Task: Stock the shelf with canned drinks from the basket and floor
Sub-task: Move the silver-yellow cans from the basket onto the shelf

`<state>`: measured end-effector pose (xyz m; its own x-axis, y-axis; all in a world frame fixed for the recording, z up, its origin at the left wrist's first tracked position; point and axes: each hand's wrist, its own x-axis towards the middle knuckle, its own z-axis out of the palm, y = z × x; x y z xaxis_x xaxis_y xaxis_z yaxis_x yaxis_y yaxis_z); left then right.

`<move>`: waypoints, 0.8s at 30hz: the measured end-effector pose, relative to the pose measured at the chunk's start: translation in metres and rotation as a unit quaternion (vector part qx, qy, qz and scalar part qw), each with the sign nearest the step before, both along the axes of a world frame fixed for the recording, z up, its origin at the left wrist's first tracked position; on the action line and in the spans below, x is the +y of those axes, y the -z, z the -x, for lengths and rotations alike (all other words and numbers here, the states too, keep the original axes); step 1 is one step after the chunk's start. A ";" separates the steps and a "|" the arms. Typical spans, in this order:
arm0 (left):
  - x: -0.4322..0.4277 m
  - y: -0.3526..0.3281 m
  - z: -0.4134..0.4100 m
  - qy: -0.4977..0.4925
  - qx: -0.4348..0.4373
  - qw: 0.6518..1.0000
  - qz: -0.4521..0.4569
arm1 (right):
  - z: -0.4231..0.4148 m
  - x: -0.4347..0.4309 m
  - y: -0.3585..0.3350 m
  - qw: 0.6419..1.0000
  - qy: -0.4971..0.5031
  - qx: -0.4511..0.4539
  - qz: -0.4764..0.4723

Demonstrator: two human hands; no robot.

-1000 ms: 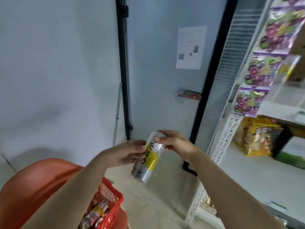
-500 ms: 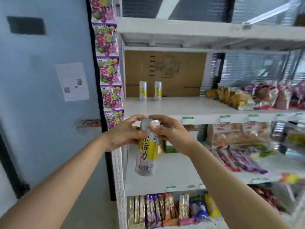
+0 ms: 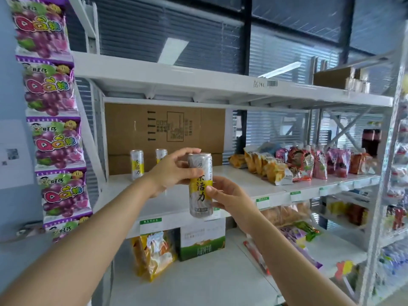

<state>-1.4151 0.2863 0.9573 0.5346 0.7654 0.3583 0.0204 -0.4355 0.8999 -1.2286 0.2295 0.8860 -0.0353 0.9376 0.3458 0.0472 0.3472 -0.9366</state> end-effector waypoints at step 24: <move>0.198 0.023 -0.097 -0.186 0.127 0.972 -0.074 | -0.073 0.241 0.025 0.971 0.079 -0.225 0.024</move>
